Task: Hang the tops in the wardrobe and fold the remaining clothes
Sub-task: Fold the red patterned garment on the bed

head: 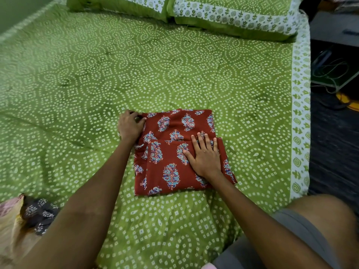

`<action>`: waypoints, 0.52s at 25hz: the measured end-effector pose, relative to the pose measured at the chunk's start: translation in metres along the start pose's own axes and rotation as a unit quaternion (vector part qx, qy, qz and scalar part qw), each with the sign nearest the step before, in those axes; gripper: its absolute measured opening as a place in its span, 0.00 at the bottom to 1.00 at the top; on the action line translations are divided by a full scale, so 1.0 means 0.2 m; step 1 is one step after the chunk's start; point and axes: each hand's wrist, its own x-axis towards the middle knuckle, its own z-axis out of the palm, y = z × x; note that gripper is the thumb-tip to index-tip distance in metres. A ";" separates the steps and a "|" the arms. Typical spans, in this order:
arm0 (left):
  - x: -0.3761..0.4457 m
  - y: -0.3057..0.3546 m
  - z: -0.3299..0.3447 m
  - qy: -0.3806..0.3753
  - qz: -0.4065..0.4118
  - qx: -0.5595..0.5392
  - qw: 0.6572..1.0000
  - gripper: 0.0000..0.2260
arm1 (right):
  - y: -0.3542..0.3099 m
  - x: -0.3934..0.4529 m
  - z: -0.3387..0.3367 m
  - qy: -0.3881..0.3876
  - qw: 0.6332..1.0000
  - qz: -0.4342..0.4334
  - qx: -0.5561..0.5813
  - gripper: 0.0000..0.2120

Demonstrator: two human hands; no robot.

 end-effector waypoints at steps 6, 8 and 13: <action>0.04 0.05 -0.05 0.024 -0.115 -0.092 0.989 0.15 | -0.02 0.01 -0.03 -0.015 1.000 0.012 0.004 0.39; -0.05 0.21 -0.10 0.069 -0.022 -0.107 0.992 0.14 | -0.06 0.05 -0.05 -0.011 0.999 -0.007 0.029 0.30; -0.50 0.37 0.09 -0.231 0.214 0.004 0.949 0.21 | -0.09 0.22 -0.02 -0.077 0.979 -0.183 0.043 0.24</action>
